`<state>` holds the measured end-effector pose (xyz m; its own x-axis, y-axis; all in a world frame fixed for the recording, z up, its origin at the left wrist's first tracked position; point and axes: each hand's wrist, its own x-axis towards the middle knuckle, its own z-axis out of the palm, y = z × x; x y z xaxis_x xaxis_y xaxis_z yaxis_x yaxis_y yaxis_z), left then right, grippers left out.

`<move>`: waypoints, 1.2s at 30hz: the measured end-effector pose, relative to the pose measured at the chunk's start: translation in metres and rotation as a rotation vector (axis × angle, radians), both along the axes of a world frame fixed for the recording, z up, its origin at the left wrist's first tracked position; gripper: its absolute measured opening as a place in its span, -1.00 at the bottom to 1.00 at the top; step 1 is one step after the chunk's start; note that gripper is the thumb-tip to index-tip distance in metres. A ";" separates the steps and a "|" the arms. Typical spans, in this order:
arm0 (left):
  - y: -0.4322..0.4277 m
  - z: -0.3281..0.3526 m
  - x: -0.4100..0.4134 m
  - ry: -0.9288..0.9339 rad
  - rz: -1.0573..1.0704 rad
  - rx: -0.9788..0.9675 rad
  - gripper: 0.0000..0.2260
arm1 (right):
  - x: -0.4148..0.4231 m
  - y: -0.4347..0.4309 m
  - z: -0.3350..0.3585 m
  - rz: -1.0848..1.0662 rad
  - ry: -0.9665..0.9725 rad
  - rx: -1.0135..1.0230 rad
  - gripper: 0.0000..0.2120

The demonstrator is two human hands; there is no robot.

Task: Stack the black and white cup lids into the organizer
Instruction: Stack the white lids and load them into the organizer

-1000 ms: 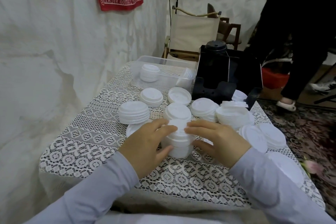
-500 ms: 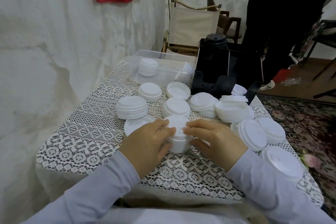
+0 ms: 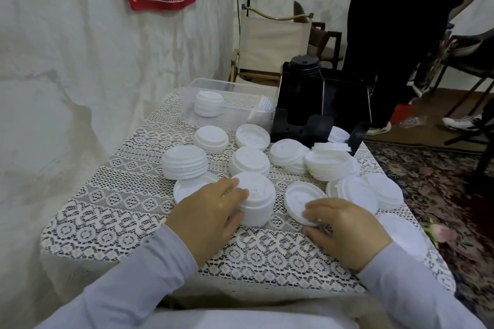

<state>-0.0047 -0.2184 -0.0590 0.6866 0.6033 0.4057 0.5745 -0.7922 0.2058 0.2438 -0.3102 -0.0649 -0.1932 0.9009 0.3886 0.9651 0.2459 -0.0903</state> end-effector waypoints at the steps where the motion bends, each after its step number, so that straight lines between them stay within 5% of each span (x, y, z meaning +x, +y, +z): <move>1: -0.001 0.000 0.000 0.002 0.002 -0.004 -0.66 | 0.000 0.002 -0.003 0.010 0.008 0.017 -0.77; 5: -0.002 0.006 -0.001 -0.005 0.003 0.032 -0.62 | -0.002 0.003 0.005 -0.078 0.202 0.071 -0.91; 11: -0.005 0.026 0.011 -0.288 -0.069 0.085 -0.64 | -0.015 0.013 0.051 -0.016 0.988 0.034 -0.81; 14: -0.012 0.040 0.017 -0.381 -0.167 0.034 -0.61 | -0.029 0.021 0.065 0.098 1.347 -0.174 -0.71; 19: -0.017 0.050 0.012 -0.390 -0.314 -0.150 -0.45 | -0.038 0.038 0.071 0.151 1.294 -0.329 -0.78; 29: 0.000 0.049 0.000 -0.175 -0.355 0.140 -0.64 | -0.067 0.075 0.088 0.106 0.873 -0.362 -0.77; 36: 0.016 0.049 -0.011 -0.372 -0.121 0.037 -0.57 | -0.054 0.076 0.082 0.062 1.265 -0.367 -0.85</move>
<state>-0.0152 -0.2023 -0.0102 0.5540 0.5073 0.6600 0.3681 -0.8604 0.3524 0.1894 -0.2339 0.0168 0.0760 0.9949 0.0667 0.1533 0.0544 -0.9867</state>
